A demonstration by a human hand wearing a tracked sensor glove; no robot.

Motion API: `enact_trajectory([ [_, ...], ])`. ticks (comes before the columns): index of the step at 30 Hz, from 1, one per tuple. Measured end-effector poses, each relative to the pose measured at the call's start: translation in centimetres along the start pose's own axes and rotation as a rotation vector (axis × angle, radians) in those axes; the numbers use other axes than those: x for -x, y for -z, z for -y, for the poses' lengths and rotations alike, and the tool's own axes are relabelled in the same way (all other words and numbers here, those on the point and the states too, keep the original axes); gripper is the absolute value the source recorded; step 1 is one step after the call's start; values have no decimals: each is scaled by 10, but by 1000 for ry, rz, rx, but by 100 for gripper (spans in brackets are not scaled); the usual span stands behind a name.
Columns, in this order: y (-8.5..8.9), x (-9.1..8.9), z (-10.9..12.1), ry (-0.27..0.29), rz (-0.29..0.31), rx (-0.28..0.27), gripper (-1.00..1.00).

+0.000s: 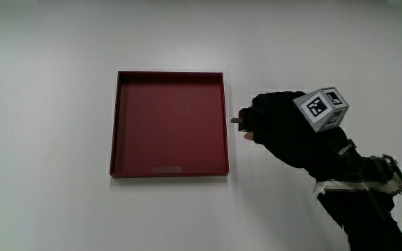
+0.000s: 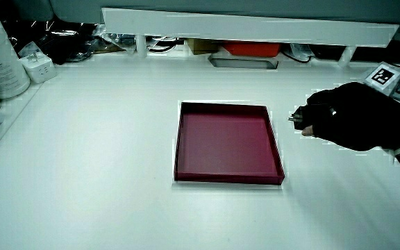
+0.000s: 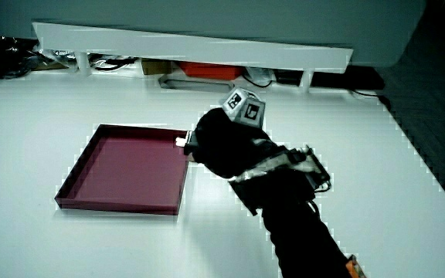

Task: Place charger on desk

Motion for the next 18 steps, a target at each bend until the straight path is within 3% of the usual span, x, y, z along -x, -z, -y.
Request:
enact_trajectory([
  [3, -7, -8, 6, 96, -16, 1, 0],
  [6, -8, -20, 11, 200, 84, -42, 0],
  [18, 10, -70, 13, 326, 37, -8, 0],
])
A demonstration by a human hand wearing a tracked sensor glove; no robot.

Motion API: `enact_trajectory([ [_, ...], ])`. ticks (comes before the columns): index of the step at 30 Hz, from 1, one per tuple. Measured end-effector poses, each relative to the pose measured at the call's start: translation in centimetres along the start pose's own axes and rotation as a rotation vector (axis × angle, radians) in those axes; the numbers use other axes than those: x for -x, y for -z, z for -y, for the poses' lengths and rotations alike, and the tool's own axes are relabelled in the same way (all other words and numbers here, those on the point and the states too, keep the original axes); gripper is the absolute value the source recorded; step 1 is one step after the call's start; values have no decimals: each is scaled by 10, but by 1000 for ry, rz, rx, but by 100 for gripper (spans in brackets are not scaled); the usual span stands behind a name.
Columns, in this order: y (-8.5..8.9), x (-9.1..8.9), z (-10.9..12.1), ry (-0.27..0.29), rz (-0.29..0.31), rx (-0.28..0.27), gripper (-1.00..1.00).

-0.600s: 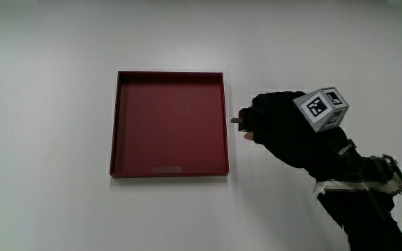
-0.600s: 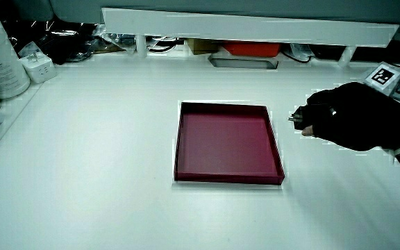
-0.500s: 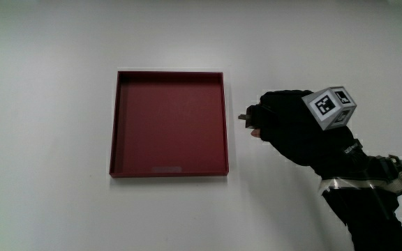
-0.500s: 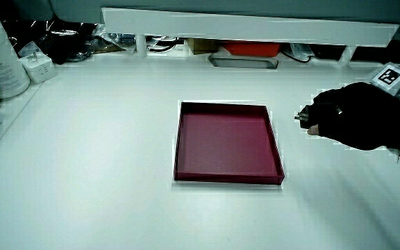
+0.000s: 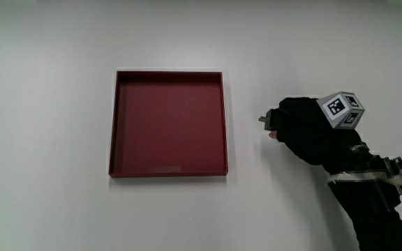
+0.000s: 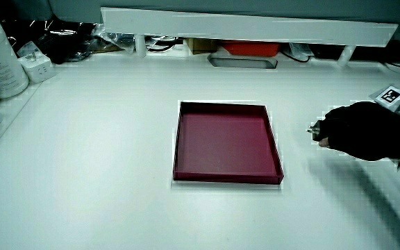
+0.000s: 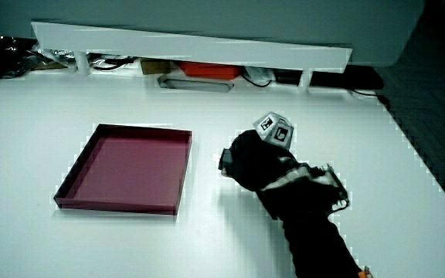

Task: Place charger on desk

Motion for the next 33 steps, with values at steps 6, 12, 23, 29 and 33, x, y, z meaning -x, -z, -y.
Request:
enact_trajectory([
  [6, 13, -15, -7, 48, 23, 28, 0],
  [12, 28, -24, -14, 77, 49, 61, 0],
  [23, 34, -36, -18, 104, 34, 75, 0],
  [29, 34, -34, -17, 117, 36, 92, -15],
  [33, 36, -35, -17, 124, 39, 103, -31],
])
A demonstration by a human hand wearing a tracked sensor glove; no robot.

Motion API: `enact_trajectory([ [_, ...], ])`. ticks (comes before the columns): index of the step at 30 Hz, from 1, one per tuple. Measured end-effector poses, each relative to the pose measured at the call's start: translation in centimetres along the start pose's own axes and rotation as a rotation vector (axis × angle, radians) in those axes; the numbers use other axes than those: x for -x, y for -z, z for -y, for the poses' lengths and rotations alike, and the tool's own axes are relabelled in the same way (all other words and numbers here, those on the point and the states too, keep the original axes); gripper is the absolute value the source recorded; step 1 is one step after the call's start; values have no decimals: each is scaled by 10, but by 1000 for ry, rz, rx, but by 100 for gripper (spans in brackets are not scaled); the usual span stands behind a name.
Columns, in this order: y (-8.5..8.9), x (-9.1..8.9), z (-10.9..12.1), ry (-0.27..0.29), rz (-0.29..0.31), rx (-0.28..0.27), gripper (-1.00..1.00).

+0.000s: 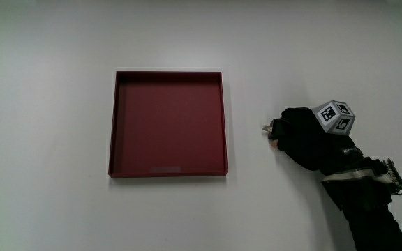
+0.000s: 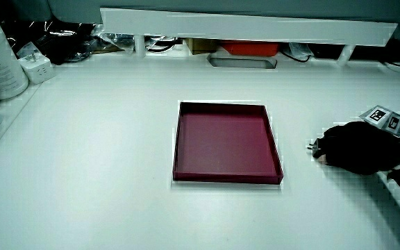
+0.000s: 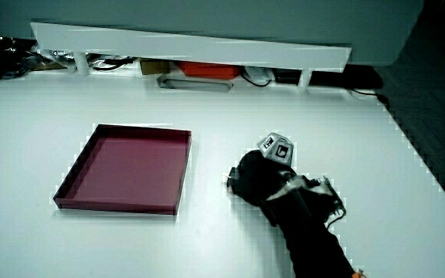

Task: Place charger on desk

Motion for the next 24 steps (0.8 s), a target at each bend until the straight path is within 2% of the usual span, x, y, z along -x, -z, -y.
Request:
enact_trajectory([
  [6, -3, 2, 2, -8, -6, 20, -54],
  [10, -13, 6, 8, -29, -2, 18, -69],
  [12, -23, 13, 15, -39, 35, 17, -77],
  [13, -27, 16, 17, -43, 44, 38, -81],
  [14, -31, 16, 17, -32, 70, 42, -85],
  [17, -49, 27, 27, -33, 90, 70, -96],
  [18, -54, 29, 29, -17, 111, 69, -100],
  [20, -68, 39, 38, -31, 125, 75, -100],
  [21, -74, 42, 41, -37, 108, 95, -100],
  [22, -78, 41, 42, -24, 118, 82, -100],
  [23, -86, 49, 48, -35, 117, 89, -100],
  [24, -89, 46, 48, -20, 130, 82, -100],
])
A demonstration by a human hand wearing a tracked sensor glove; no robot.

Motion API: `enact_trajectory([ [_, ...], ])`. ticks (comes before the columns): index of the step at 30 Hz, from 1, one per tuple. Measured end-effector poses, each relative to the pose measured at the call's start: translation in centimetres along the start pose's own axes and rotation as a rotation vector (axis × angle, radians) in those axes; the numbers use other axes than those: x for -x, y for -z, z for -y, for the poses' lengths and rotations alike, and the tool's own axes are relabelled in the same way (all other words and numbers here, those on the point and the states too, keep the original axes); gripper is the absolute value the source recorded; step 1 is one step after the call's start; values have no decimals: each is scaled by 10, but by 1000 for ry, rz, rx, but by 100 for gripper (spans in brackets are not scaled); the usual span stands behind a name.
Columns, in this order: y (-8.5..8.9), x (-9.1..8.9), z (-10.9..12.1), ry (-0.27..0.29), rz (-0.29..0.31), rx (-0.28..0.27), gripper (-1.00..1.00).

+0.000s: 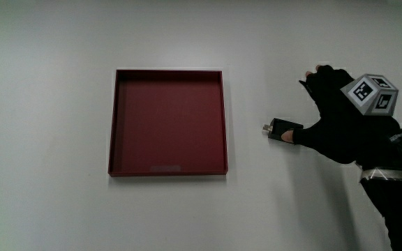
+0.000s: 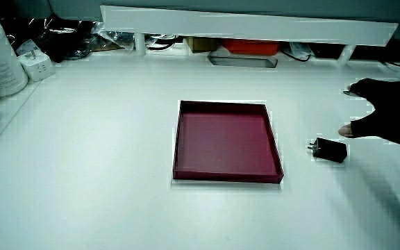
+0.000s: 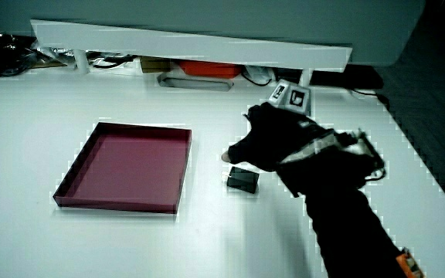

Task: Place charger on desk

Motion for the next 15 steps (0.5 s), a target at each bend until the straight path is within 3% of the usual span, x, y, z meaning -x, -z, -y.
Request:
enact_trajectory([
  [2, -13, 6, 9, 7, 9, -9, -100],
  [3, -13, -1, 6, 15, 54, -22, -100],
  [7, -32, 17, 25, 5, 27, -10, -100],
  [9, -33, 17, 30, 20, 49, -33, -100],
  [12, -36, 26, 38, -2, 58, -55, -100],
  [15, -35, 28, 38, -8, 56, -46, -100],
])
